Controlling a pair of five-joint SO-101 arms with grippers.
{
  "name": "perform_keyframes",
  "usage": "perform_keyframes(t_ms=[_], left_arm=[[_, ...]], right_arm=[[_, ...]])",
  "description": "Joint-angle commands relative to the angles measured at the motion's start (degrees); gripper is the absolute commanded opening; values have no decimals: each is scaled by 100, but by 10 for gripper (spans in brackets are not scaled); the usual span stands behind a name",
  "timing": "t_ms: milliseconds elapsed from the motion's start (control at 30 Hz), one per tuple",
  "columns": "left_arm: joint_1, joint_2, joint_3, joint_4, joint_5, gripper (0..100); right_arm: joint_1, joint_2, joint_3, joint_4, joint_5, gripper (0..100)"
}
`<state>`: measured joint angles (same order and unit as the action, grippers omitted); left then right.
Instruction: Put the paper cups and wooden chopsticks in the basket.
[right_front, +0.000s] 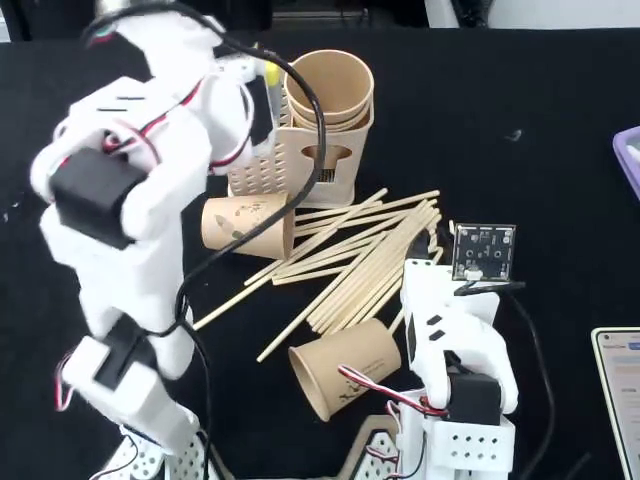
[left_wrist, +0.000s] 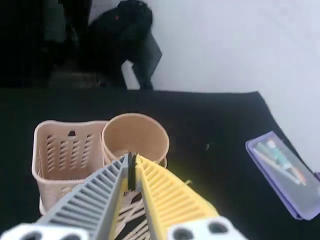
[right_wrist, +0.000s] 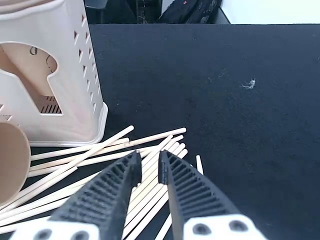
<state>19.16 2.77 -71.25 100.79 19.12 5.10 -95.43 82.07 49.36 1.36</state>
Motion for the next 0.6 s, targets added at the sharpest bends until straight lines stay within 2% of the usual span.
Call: perform_keyframes(t_ms=[0, 67, 200, 333, 433, 500, 567], left_arm=[[-75, -1125, 1015, 0, 62, 30], [-233, -1793, 1481, -53, 35, 30], [-1051, -2857, 2782, -651, 26, 30], [-1604, -3640, 5235, -1547, 26, 30], [-1789, -4211, 7415, -2576, -18, 30], [-1930, -4651, 8752, -3437, -492, 30], [-2035, -5116, 9938, -4290, -1204, 30]], right_arm=[[53, -57, -101, -114, 114, 77], [-18, -57, -198, -97, 290, 77], [-299, -40, -690, 299, 651, 78], [-712, -4, -1675, 1178, 993, 95], [-1160, 13, -2396, 1767, 1301, 186], [-1591, 119, -2747, 2154, 1556, 230], [-2013, 453, -2976, 2523, 1749, 232]])
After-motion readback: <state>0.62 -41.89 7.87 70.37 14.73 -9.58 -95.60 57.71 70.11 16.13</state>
